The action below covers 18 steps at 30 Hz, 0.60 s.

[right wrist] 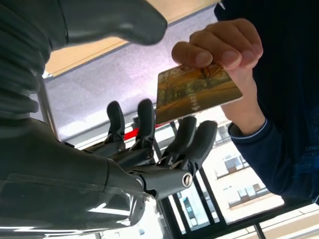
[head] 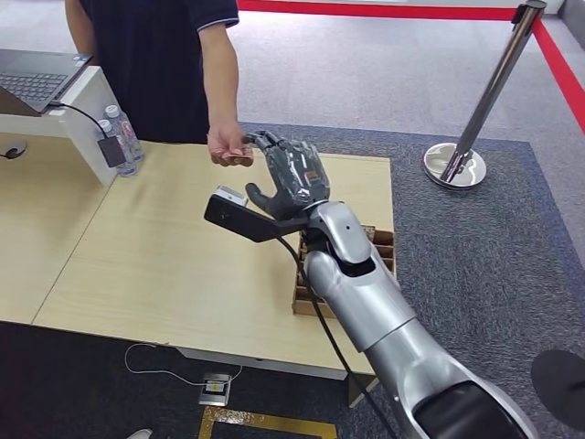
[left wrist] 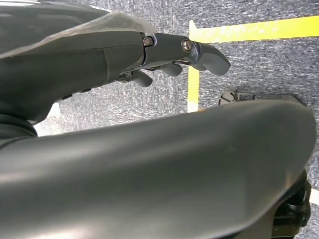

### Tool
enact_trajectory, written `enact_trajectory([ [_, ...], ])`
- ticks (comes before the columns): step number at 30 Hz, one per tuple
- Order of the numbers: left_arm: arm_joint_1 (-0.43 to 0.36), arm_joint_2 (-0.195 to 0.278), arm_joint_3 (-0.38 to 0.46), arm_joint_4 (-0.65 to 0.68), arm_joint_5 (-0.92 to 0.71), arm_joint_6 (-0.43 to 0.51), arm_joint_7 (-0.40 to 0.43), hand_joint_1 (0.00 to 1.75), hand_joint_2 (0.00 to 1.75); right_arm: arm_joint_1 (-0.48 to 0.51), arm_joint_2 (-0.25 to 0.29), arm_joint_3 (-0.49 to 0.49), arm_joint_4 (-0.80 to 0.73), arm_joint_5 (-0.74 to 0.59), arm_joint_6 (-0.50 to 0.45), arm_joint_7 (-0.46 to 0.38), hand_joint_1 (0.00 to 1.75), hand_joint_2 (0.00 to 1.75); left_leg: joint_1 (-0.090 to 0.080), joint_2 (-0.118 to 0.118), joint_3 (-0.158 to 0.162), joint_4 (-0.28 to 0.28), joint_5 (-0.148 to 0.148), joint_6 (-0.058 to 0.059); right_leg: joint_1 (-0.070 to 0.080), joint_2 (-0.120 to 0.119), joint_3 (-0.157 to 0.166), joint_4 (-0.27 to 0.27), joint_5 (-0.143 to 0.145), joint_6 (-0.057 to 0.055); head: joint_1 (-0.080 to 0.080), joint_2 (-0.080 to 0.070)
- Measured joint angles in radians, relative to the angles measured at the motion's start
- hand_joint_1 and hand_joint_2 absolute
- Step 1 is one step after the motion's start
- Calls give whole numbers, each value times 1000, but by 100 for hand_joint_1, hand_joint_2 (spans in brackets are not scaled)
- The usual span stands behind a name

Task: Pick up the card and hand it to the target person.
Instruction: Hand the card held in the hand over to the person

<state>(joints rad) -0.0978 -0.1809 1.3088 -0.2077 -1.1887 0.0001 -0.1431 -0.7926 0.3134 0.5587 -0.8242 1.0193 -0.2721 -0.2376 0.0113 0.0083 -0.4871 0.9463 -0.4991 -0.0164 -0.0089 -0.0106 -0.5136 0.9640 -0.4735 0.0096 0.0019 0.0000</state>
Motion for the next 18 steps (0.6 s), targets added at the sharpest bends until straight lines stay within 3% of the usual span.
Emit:
enact_trajectory([
  [9, 1, 0, 0, 0, 31, 8, -4, 0, 0, 116, -64, -32, -162, -123, 37, -38, 0, 175, 0, 0, 0, 0, 0, 0, 0, 0, -1, -1, 0, 0, 0, 0],
  [14, 8, -1, 4, 0, 47, 14, 0, 0, 0, 311, -151, -87, -392, -161, -15, -57, 0, 175, 0, -1, -1, 0, -1, 1, 0, 0, -1, -2, 0, 0, 0, 0],
  [18, 12, -4, 8, 0, 57, 24, 8, 0, 0, 536, -209, -164, -623, -162, -85, -65, 0, 175, 0, -2, -2, 0, -3, 2, 0, 0, -2, -3, -1, 1, 0, 0],
])
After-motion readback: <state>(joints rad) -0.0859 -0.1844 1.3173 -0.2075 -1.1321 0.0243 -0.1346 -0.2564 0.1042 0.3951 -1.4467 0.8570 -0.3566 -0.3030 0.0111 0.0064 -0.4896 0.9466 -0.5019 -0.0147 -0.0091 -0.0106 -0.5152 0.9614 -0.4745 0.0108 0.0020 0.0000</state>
